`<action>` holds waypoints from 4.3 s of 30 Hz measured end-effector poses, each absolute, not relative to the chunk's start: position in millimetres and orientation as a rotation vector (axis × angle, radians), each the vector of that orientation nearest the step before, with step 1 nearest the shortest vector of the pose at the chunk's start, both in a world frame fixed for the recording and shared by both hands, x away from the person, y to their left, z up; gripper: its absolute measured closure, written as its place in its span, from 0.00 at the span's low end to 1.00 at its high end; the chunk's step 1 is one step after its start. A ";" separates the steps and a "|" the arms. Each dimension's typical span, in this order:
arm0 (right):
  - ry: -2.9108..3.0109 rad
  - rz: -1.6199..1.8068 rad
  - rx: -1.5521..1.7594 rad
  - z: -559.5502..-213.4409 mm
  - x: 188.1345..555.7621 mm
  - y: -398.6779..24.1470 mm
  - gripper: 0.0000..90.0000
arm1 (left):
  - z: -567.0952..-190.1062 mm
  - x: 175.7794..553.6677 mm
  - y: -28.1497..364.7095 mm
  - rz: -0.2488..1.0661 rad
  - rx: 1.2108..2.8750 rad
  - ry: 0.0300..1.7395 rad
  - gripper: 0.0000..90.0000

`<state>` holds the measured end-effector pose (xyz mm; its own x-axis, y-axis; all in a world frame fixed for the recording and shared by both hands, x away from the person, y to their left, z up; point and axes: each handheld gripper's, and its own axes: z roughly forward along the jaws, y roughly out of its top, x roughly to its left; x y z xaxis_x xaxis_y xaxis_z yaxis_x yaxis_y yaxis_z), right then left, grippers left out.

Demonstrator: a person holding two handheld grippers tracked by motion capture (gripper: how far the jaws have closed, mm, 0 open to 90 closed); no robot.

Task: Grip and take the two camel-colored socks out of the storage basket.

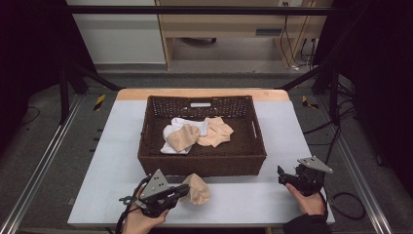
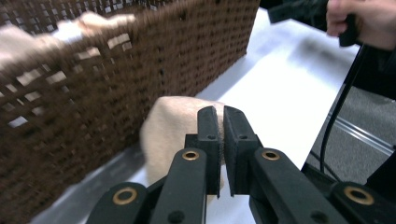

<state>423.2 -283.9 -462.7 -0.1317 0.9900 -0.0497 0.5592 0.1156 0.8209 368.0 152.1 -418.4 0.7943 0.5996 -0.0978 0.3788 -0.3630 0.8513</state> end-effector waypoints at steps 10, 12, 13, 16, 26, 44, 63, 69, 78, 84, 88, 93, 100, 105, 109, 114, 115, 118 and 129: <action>1.775 0.873 1.506 -462.9 423.2 -283.2 0.07 | -450.7 371.5 138.6 0.247 2.097 0.740 0.93; 1.776 0.871 1.503 -463.0 423.4 -283.3 0.07 | -455.1 372.0 136.8 0.245 2.109 0.742 0.93; 1.777 0.870 1.501 -463.1 423.5 -283.2 0.07 | -456.5 372.1 136.1 0.247 2.116 0.741 0.91; 1.778 0.871 1.501 -463.0 423.4 -282.9 0.07 | -457.0 372.0 136.0 0.251 2.122 0.737 0.86; 1.775 0.873 1.504 -462.6 423.4 -283.4 0.07 | -441.5 370.4 147.0 0.287 2.036 0.763 0.63; 1.775 0.870 1.504 -463.0 423.7 -283.5 0.07 | -368.2 394.6 178.3 0.450 1.823 0.814 0.49; 1.764 0.878 1.497 -463.0 424.7 -284.8 0.07 | -333.0 464.9 173.2 0.565 1.772 0.910 0.45; 1.763 0.883 1.499 -463.0 425.1 -284.7 0.07 | -328.8 483.6 167.7 0.584 1.777 0.936 0.44; 1.758 0.880 1.494 -463.2 425.9 -286.1 0.06 | -329.2 508.8 156.9 0.614 1.781 0.972 0.43; 1.755 0.879 1.495 -463.5 426.1 -286.3 0.06 | -337.8 526.9 151.7 0.634 1.784 1.007 0.43; 1.756 0.881 1.498 -463.7 426.4 -286.0 0.06 | -344.5 541.4 148.7 0.674 1.765 1.021 0.44; 1.757 0.881 1.494 -463.8 426.6 -286.2 0.06 | -355.4 554.8 145.4 0.669 1.762 1.041 0.46; 1.755 0.882 1.491 -463.7 427.1 -286.0 0.06 | -374.5 569.6 134.1 0.668 1.820 1.063 0.46; 1.756 0.880 1.489 -463.8 427.3 -286.0 0.06 | -392.0 577.9 129.5 0.643 1.868 1.095 0.46; 1.755 0.881 1.491 -463.7 427.2 -286.0 0.06 | -405.1 582.0 128.6 0.618 1.910 1.117 0.45; 1.758 0.877 1.492 -464.0 427.5 -285.1 0.06 | -411.6 582.4 126.1 0.599 1.960 1.119 0.41; 1.758 0.877 1.492 -464.0 427.5 -285.1 0.06 | -412.3 582.3 125.7 0.601 1.972 1.116 0.41; 1.759 0.877 1.491 -464.0 427.4 -284.8 0.06 | -416.5 582.0 123.3 0.591 1.998 1.125 0.38; 1.770 0.870 1.482 -464.9 427.8 -283.5 0.06 | -424.7 581.4 119.6 0.588 2.064 1.141 0.34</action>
<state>427.8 -283.5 -464.9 -0.1386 0.9878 -0.0712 0.5473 0.1363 0.8258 581.4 119.6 -424.7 0.5095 0.8587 0.0546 0.5428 -0.3700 0.7540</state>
